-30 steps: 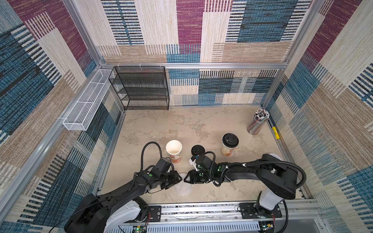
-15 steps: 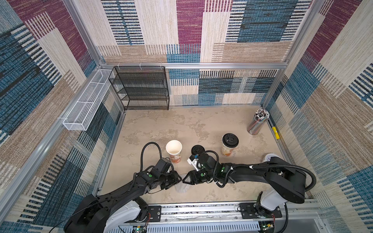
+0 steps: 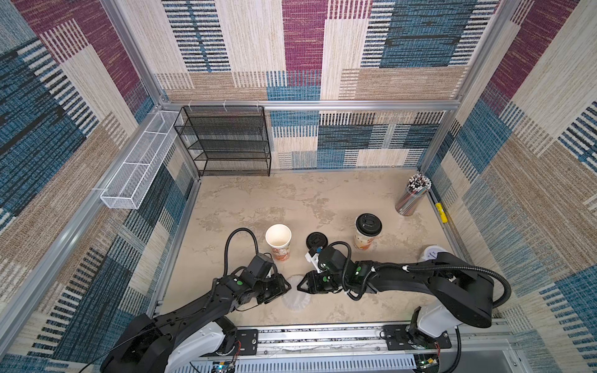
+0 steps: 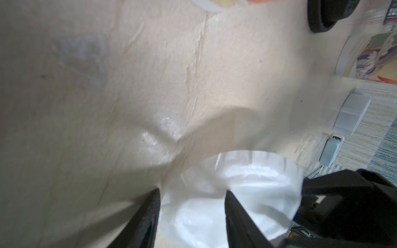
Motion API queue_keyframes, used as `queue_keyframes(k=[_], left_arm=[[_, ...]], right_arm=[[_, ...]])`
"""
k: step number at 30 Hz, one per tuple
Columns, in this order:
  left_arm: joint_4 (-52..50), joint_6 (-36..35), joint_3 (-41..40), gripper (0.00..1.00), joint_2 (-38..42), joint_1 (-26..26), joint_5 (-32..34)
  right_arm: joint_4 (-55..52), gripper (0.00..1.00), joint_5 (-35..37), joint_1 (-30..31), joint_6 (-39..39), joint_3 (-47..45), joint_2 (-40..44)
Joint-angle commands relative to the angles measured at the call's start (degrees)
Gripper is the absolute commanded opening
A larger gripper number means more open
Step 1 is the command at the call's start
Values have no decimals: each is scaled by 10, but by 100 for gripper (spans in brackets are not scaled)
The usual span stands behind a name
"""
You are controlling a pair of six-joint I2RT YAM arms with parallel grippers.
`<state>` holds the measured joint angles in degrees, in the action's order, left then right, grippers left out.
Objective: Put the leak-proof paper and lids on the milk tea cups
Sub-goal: Pick up the leak-proof paper from the center of the board.
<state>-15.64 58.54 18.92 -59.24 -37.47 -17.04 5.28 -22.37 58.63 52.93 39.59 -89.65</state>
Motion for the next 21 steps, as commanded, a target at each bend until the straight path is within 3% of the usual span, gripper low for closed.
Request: queue_keyframes(k=[1, 21], left_arm=[[-162, 11, -19, 53, -8, -1, 38], [-156, 11, -20, 53, -21, -1, 38]], right_arm=[[6, 37, 11, 1, 15, 4, 4], [-35, 22, 47, 1, 22, 17, 16]])
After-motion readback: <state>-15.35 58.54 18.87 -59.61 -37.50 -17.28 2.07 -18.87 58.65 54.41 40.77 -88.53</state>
